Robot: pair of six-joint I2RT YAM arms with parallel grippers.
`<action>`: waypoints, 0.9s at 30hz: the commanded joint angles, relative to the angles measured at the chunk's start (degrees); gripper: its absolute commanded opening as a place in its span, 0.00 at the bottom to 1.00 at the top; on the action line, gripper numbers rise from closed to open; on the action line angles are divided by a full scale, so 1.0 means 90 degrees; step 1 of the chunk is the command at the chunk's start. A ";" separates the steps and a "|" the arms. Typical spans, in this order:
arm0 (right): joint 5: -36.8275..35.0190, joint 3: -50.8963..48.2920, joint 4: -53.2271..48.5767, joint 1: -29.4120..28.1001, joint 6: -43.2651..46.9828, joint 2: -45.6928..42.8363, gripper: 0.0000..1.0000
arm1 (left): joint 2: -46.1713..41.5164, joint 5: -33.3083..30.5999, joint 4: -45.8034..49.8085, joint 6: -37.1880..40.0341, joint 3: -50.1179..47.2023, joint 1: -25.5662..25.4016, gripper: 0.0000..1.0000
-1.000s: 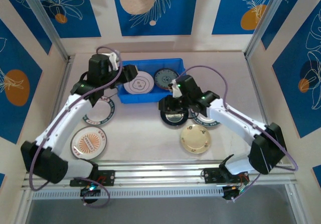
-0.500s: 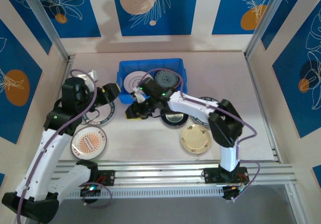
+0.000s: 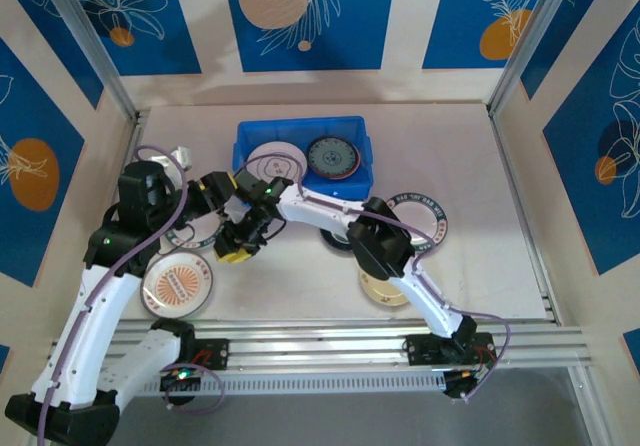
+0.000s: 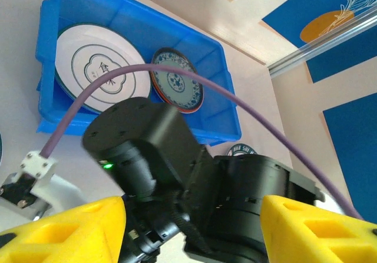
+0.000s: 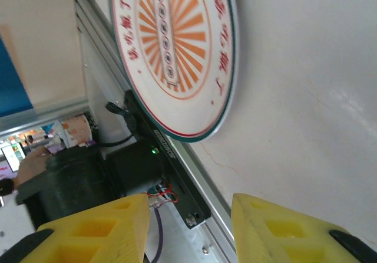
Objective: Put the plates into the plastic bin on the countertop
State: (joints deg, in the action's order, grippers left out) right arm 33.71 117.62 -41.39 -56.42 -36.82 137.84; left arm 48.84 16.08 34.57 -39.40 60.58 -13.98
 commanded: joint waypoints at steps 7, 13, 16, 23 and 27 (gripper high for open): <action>0.0369 0.1000 -0.0874 -0.0210 0.0072 0.0731 0.37 | -0.0134 0.0278 -0.0345 -0.0163 -0.0361 0.0089 0.62; 0.0314 0.1647 -0.1015 -0.0263 -0.0117 0.1251 0.36 | -0.0194 0.0182 -0.0292 0.0015 -0.0441 0.0097 0.62; 0.0288 0.1862 -0.0951 -0.0266 -0.0267 0.1448 0.36 | -0.0297 0.0095 -0.0315 0.0049 -0.0457 0.0097 0.62; 0.0453 0.2229 -0.0878 -0.0287 -0.0439 0.1844 0.36 | -0.0319 0.0069 -0.0331 0.0157 -0.0515 0.0095 0.62; 0.0537 0.2479 -0.0939 -0.0301 -0.0447 0.2028 0.35 | -0.0345 0.0159 -0.0537 0.0057 -0.0797 0.0098 0.63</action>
State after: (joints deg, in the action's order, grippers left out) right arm 36.10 137.25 -48.51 -58.57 -39.81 154.61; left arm 46.48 17.34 31.73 -39.11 55.33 -13.87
